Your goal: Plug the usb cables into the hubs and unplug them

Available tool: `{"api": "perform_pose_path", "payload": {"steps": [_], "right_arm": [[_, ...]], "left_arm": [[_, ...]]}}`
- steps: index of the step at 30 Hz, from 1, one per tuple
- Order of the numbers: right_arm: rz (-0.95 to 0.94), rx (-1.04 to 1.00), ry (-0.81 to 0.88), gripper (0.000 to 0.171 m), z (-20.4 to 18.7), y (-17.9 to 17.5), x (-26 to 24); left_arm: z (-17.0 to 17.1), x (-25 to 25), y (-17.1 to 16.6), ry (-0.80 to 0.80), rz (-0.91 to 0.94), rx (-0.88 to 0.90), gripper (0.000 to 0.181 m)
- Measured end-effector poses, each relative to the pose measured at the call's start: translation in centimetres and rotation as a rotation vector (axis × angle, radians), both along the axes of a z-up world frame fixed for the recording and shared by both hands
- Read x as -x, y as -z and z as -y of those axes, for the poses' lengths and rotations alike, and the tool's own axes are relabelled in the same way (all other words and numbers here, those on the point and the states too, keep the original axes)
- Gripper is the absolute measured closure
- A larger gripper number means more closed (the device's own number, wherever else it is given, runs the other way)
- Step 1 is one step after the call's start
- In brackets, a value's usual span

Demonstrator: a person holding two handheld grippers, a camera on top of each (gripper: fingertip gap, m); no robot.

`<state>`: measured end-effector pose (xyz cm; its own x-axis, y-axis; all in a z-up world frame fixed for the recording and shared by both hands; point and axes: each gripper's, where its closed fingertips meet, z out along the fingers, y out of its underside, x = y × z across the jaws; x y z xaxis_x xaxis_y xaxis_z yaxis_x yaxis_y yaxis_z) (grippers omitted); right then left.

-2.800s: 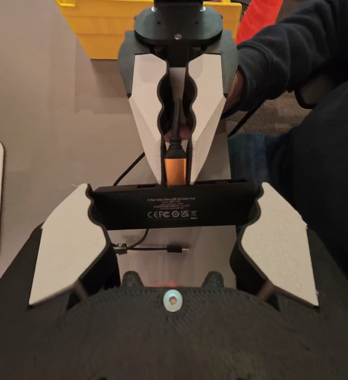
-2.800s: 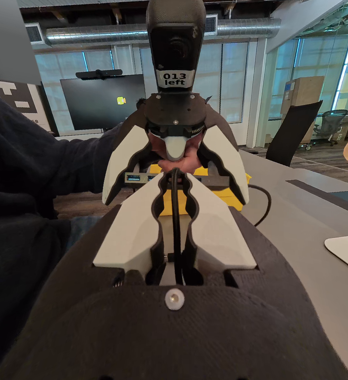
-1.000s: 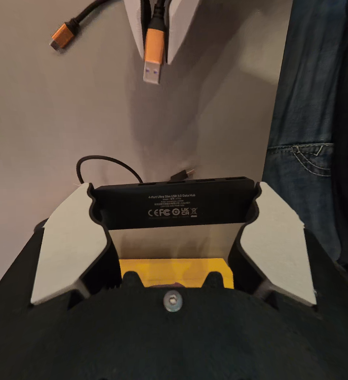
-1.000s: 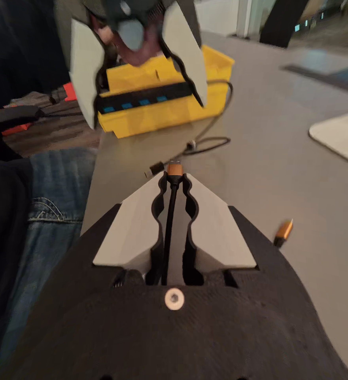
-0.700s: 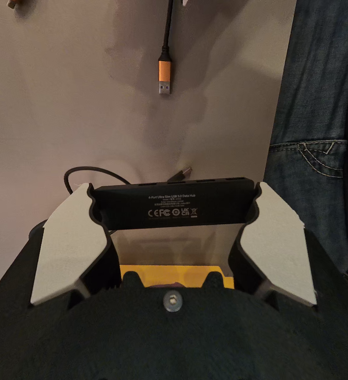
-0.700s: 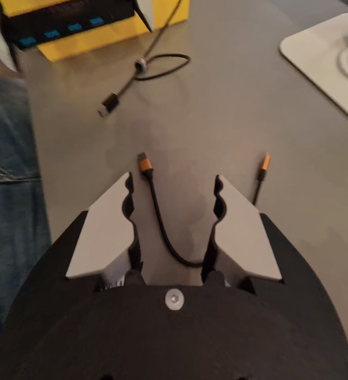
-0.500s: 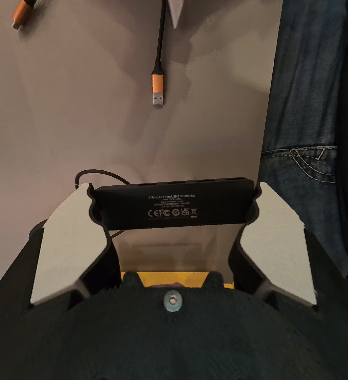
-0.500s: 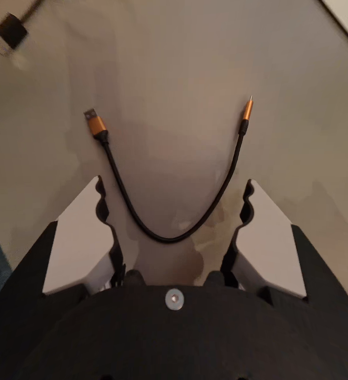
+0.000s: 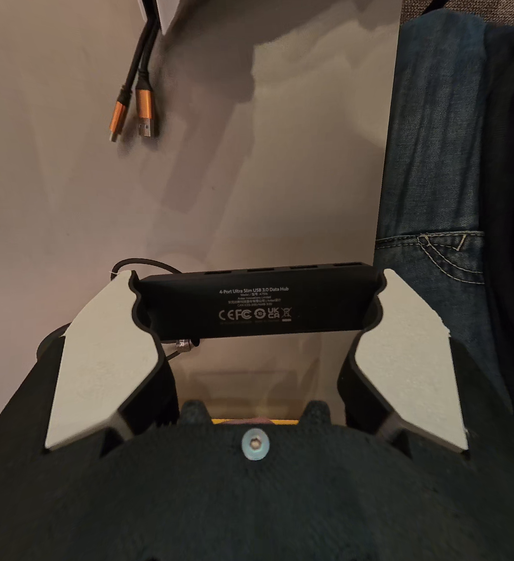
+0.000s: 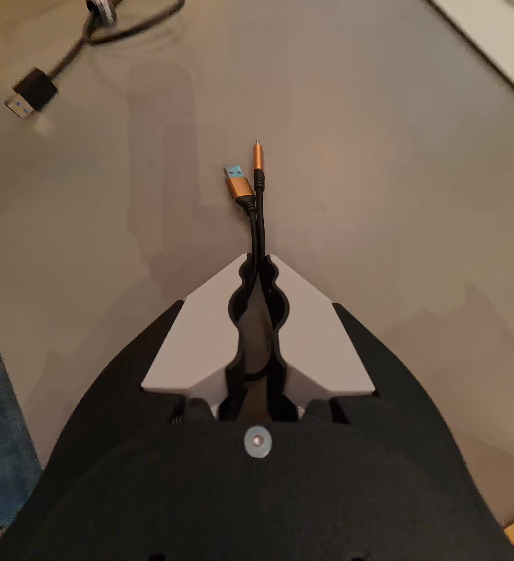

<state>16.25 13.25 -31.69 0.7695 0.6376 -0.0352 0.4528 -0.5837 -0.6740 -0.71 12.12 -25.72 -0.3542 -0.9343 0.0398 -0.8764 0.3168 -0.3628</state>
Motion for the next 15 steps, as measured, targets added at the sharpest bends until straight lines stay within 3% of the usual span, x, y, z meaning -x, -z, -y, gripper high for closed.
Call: {"api": "perform_pose_path", "payload": {"steps": [5, 9, 12, 15], "right_arm": [[-0.054, -0.089, -0.008, 0.166, 0.6, -4.9, 0.6], [-0.072, -0.208, -0.021, 0.167, 3.0, -12.4, -0.2], [-0.02, -0.279, -0.019, 0.167, 6.6, -17.4, -4.0], [0.062, -0.245, -0.019, 0.166, 11.7, -18.0, -10.3]], "left_arm": [[0.1, -0.6, -0.8, 0.0, 0.047, 0.003, 0.044], [0.0, -1.0, -1.3, 0.0, 0.077, -0.006, 0.044], [0.4, -1.2, -1.9, 0.011, 0.103, 0.001, 0.044], [0.2, -1.2, -2.0, 0.007, 0.109, -0.027, 0.045]]}}
